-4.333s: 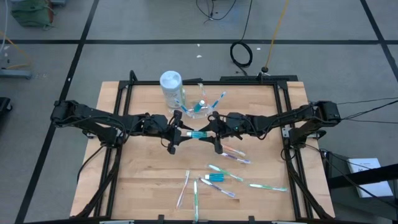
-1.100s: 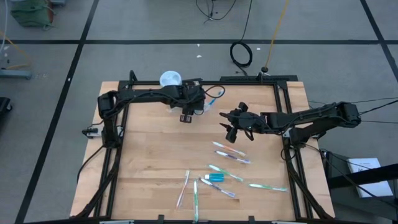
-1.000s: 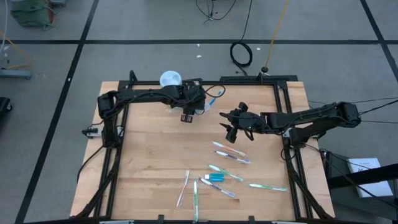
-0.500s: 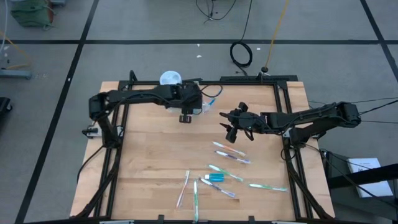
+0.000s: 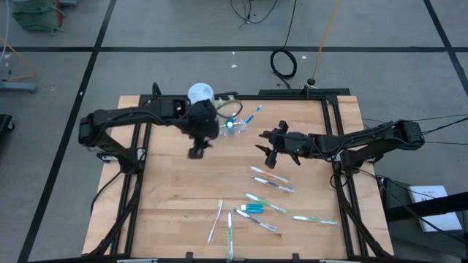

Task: Pick & Place toothbrushing station
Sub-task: Put the orange toothbrush into the transparent organizer

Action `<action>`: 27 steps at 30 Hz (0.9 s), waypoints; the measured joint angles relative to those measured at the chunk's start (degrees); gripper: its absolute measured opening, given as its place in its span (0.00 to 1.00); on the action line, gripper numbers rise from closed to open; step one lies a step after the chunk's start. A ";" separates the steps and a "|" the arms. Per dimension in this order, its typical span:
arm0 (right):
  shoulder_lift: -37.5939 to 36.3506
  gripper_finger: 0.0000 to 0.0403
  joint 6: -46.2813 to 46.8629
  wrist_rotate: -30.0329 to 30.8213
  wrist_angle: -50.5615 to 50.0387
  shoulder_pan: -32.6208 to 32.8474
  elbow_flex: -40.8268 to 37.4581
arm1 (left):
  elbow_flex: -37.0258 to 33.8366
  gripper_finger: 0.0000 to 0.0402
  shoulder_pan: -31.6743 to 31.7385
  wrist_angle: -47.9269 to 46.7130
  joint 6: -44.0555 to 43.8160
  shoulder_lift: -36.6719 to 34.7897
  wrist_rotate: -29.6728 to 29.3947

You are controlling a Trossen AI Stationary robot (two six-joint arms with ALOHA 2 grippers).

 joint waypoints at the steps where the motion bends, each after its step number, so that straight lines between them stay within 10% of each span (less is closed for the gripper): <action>1: 0.00 0.49 -0.34 -1.56 0.44 -0.02 0.00 | -0.57 0.36 -0.20 -0.83 3.53 -0.51 2.37; 9: 0.70 0.49 -2.97 -7.28 4.56 0.89 -0.01 | -13.19 0.36 1.85 5.56 5.78 -7.38 18.30; 27: 13.83 0.39 -8.10 -7.32 5.77 4.48 8.44 | -52.61 0.36 -5.78 54.33 -12.18 -22.09 3.02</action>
